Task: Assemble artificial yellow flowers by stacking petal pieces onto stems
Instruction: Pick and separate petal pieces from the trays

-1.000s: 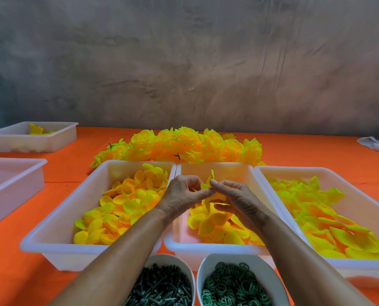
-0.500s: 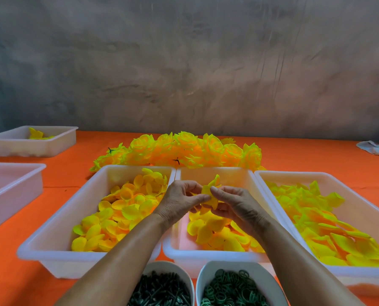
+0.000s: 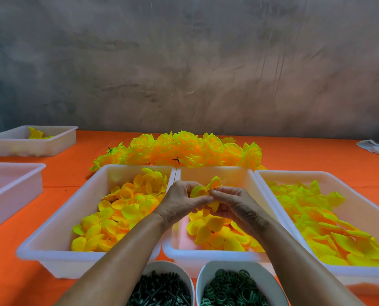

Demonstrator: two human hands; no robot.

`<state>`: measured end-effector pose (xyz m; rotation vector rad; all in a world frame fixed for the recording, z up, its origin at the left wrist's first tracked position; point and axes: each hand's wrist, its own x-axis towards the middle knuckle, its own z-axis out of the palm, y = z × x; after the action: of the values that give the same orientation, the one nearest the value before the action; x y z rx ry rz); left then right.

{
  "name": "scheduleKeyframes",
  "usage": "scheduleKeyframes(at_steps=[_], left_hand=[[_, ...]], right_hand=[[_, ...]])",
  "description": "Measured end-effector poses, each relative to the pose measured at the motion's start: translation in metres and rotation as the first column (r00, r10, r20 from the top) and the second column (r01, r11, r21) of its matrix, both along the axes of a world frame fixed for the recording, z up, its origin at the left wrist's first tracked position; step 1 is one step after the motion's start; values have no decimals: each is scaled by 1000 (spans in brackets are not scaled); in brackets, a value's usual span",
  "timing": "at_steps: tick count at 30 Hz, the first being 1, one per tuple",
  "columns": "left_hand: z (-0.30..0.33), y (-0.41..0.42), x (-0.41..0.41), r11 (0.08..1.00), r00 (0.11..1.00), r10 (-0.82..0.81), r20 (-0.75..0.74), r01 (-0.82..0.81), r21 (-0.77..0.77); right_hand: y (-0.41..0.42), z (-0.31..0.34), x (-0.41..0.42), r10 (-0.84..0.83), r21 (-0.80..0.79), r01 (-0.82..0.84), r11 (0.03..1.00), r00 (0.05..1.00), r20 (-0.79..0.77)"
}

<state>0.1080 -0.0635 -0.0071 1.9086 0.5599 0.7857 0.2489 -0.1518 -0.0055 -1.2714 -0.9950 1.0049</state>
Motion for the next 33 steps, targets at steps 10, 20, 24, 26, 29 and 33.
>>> scheduleKeyframes(at_steps=[10,20,24,26,29,33], left_hand=[[-1,5,-1,992,997,70,35,-66,-103],[0,5,0,990,995,72,73,-63,-123],[0,6,1,982,985,132,109,-115,-148],[0,5,2,981,983,145,114,-127,-149],[0,4,2,985,986,144,89,-133,-114],[0,3,0,986,986,126,111,-113,-120]], right_hand=[[4,-3,-3,-97,-72,102,992,993,65],[1,0,-6,-164,-23,168,986,980,116],[1,1,-4,-234,-37,244,969,956,179],[1,0,-3,-255,-49,271,961,944,209],[2,0,-4,-243,-45,260,964,941,236],[0,0,-6,-210,-37,222,974,955,210]])
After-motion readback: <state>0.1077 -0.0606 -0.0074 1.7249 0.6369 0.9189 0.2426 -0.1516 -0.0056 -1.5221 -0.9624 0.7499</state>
